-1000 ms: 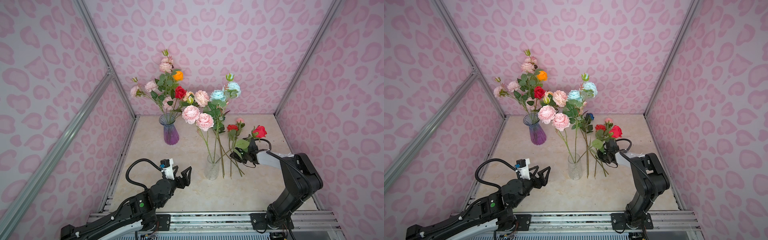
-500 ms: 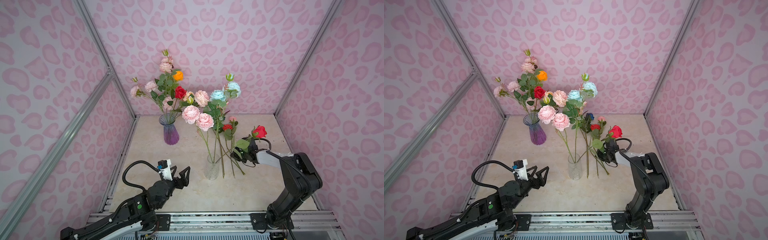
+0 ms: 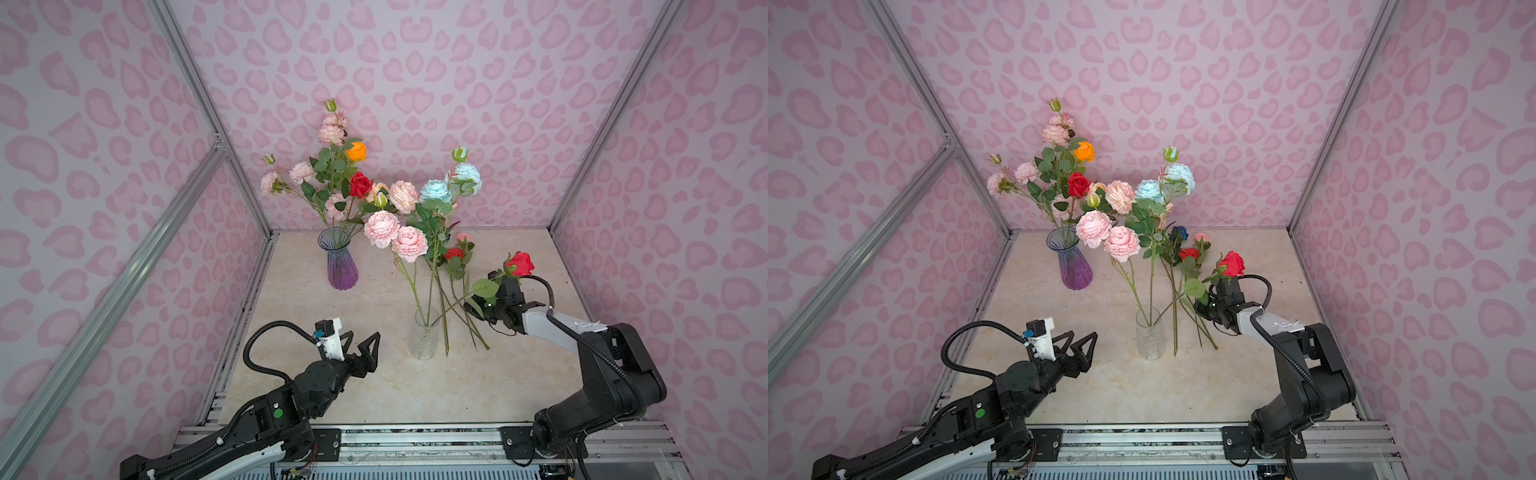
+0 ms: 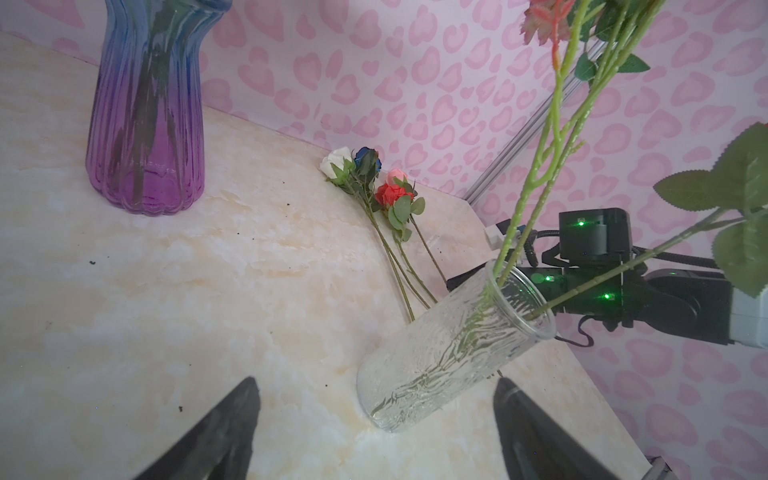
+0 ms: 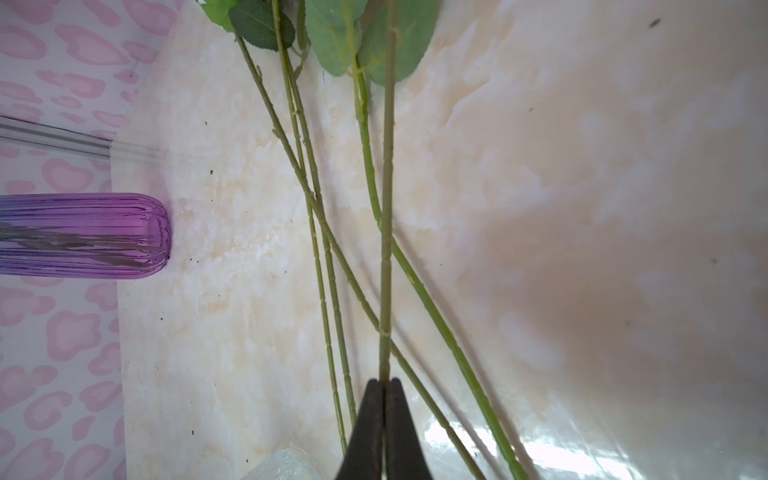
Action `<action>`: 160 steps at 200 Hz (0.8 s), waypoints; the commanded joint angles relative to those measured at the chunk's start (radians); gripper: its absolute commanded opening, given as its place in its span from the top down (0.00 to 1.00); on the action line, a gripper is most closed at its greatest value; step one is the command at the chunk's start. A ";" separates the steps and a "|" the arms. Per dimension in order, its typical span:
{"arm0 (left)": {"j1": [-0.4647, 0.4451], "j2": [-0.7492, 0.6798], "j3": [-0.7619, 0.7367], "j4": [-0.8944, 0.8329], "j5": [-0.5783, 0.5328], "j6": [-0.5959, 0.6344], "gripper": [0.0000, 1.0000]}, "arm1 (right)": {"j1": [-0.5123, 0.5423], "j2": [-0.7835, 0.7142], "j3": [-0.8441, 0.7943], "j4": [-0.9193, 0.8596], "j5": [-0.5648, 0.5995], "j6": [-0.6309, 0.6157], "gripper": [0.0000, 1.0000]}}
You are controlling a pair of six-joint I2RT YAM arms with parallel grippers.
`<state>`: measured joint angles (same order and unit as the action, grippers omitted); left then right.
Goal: Arrange the flowers into the vase
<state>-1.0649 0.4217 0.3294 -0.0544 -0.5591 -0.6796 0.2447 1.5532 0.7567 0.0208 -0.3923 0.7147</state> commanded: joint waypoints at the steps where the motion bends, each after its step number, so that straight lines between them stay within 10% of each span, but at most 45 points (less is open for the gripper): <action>1: -0.001 0.005 0.010 0.017 -0.001 -0.003 0.11 | -0.008 -0.025 -0.028 0.007 -0.007 -0.004 1.00; 121: 0.000 0.058 0.020 0.044 0.028 -0.017 0.12 | 0.051 -0.102 -0.148 -0.130 -0.032 -0.069 1.00; 160: 0.000 0.081 0.039 0.037 0.040 -0.015 0.12 | 0.061 -0.074 -0.161 -0.146 -0.041 -0.091 0.78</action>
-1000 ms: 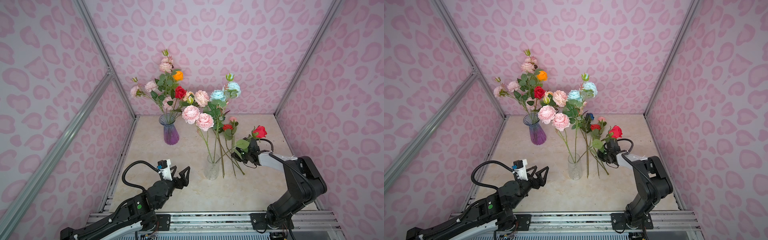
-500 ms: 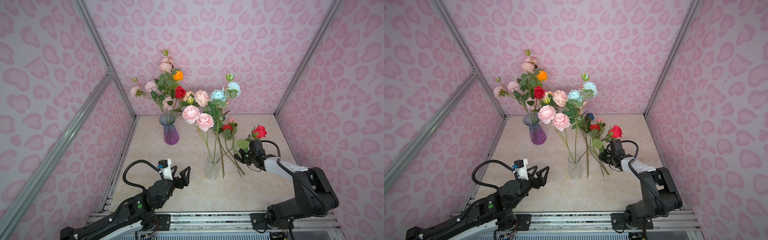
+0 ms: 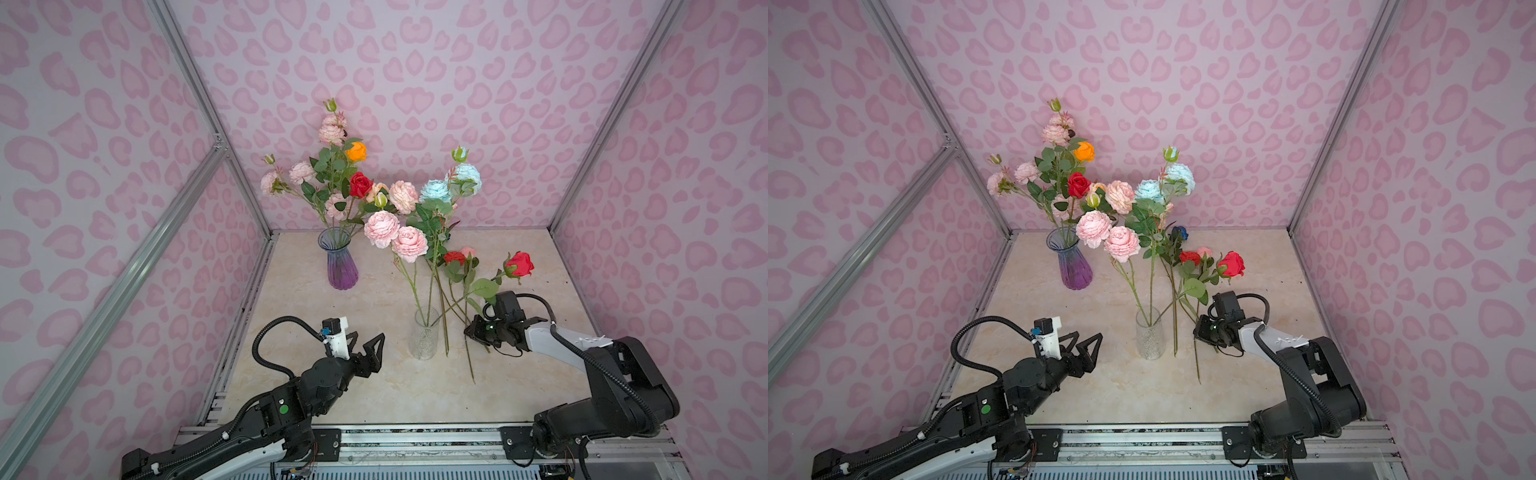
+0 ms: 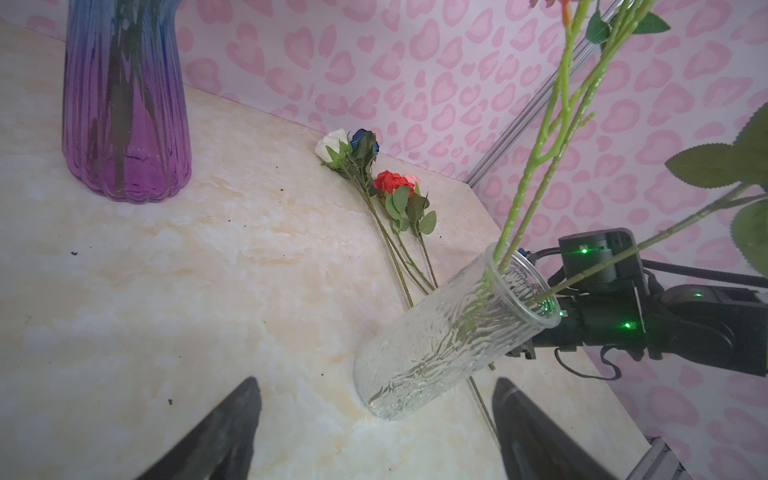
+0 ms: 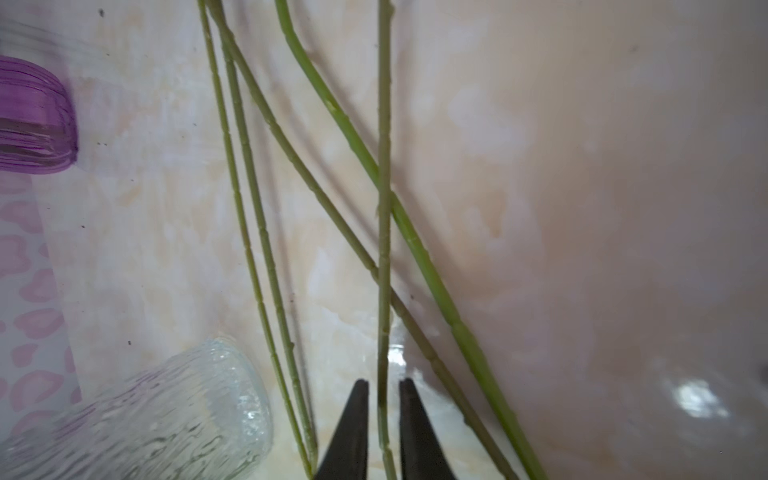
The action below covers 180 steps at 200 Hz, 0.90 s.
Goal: Arrange the flowers into the vase
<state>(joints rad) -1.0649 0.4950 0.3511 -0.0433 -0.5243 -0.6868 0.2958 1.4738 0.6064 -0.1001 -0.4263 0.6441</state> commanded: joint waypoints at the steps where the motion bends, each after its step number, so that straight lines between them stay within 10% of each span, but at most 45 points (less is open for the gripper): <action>1: 0.000 0.008 0.016 0.026 0.006 -0.009 0.12 | 0.011 0.005 -0.011 -0.027 -0.007 -0.022 0.78; 90: 0.000 0.023 0.023 0.028 0.009 -0.008 0.13 | 0.055 0.031 0.004 -0.021 0.032 -0.032 0.71; 180: 0.000 0.002 0.011 0.015 -0.002 -0.010 0.13 | 0.080 0.017 0.046 -0.118 0.199 -0.061 1.00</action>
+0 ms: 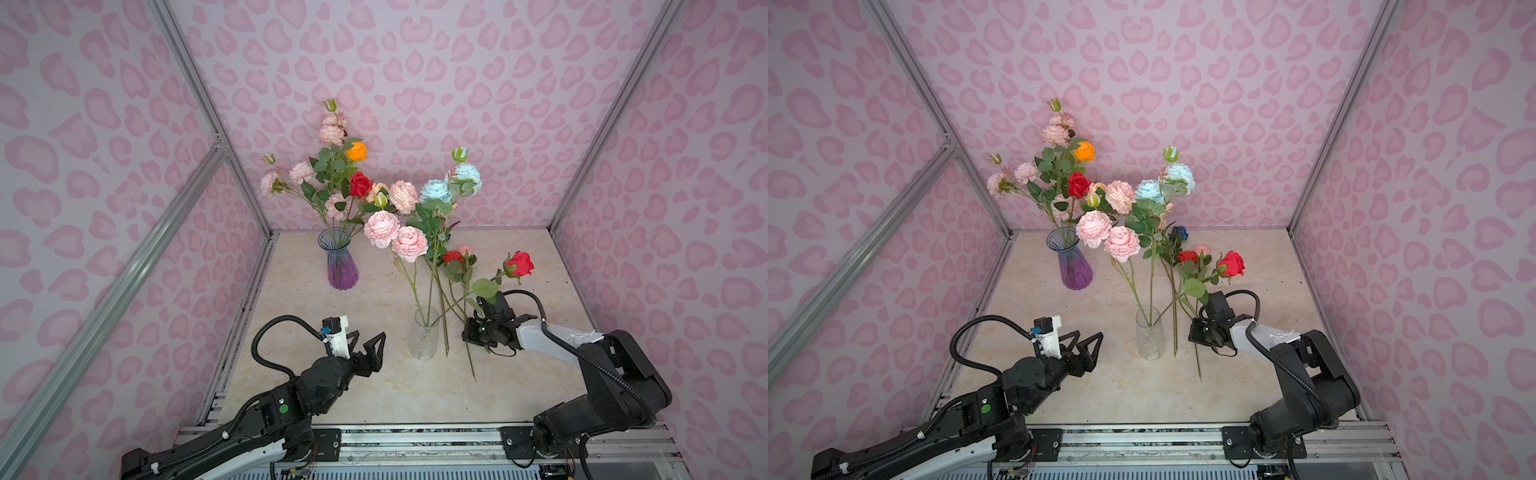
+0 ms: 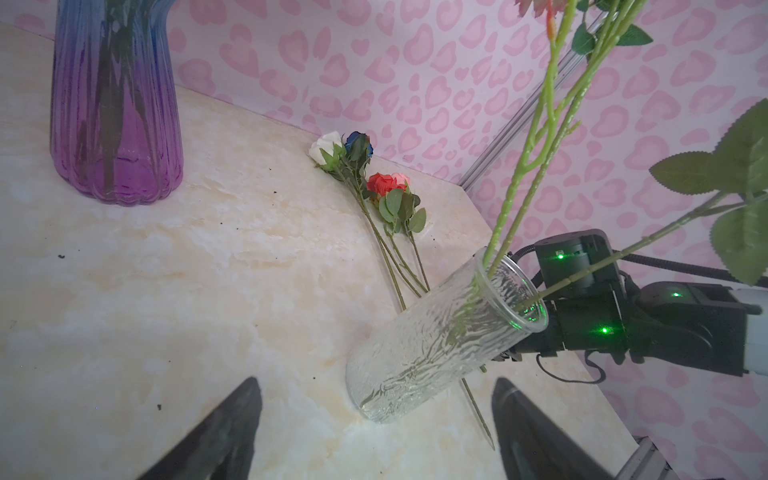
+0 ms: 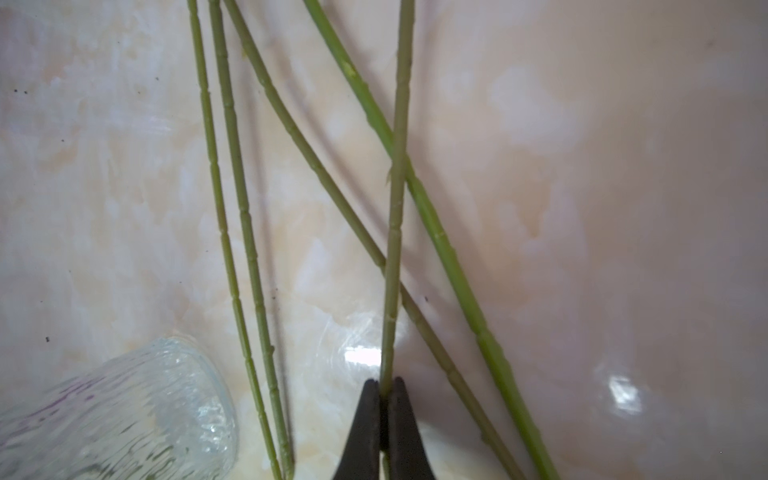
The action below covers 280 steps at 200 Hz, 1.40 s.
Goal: Arrange the flowers into the vase
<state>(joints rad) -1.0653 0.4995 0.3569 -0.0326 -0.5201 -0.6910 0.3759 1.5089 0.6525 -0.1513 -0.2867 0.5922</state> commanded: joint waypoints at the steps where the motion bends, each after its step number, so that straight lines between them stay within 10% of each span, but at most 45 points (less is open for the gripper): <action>1: 0.000 -0.002 0.006 0.004 -0.006 -0.005 0.12 | -0.001 -0.021 -0.001 -0.067 0.060 -0.009 1.00; 95: 0.001 -0.002 0.074 -0.009 -0.009 0.072 0.12 | -0.115 -0.529 -0.039 -0.141 0.173 0.083 1.00; 168: 0.000 0.043 0.258 -0.033 0.051 0.245 0.13 | -0.140 -0.929 0.122 -0.228 0.345 -0.107 1.00; 280: 0.001 0.273 0.642 -0.027 0.351 0.497 0.18 | -0.103 -1.122 0.180 -0.078 -0.100 -0.127 1.00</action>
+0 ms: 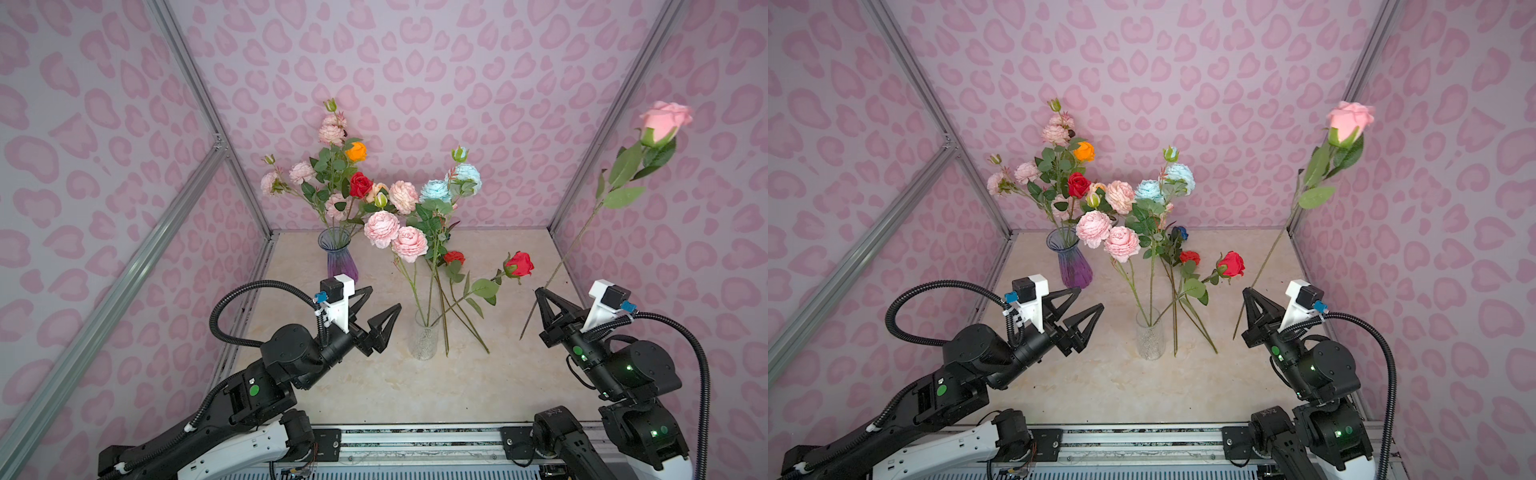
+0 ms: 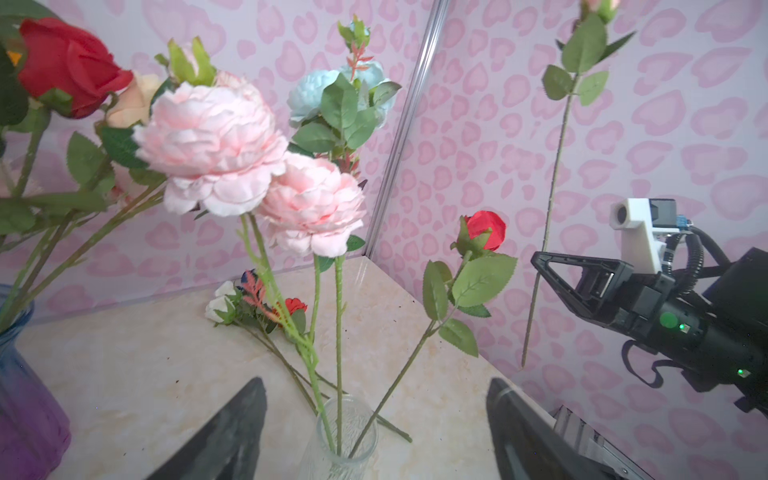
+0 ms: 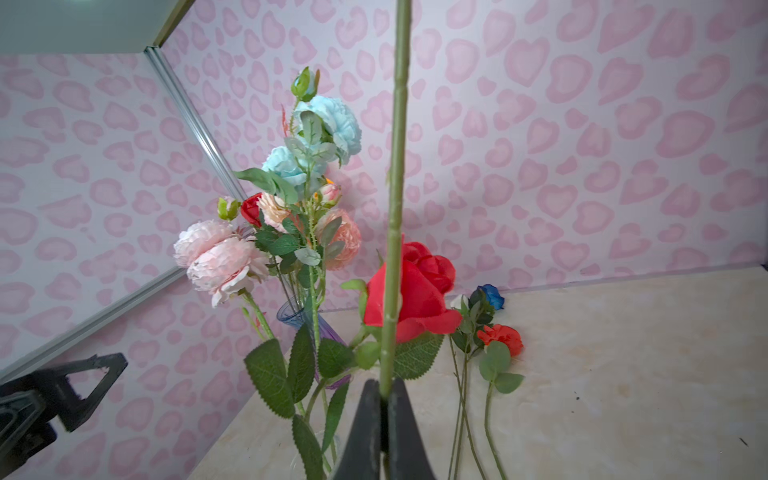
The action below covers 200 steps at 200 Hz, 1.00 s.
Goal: Arrange the flowers into the vase
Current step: 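Lift the pink rose high and carry it toward the vase while left gripper reaches up, then close left gripper on the pink rose stem while right gripper opens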
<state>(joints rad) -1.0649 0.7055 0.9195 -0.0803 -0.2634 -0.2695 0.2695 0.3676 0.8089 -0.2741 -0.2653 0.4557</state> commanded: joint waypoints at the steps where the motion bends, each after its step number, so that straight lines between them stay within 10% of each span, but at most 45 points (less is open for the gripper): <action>1: 0.000 0.071 0.084 0.021 0.097 0.077 0.18 | 0.002 0.021 0.024 0.045 -0.123 0.010 1.00; 72: -0.001 0.475 0.474 0.051 0.346 0.146 0.18 | 0.073 0.096 0.019 0.089 -0.168 0.036 1.00; 152: 0.050 0.653 0.642 0.069 0.395 0.044 0.20 | 0.557 0.266 0.121 0.050 0.150 -0.216 1.00; 200: 0.115 0.643 0.596 0.138 0.522 -0.046 0.50 | 0.636 0.321 0.113 0.099 0.190 -0.242 1.00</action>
<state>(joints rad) -0.9619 1.3552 1.5322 -0.0147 0.1822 -0.2714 0.8925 0.6792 0.9272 -0.2302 -0.1230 0.2501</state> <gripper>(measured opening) 0.577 0.049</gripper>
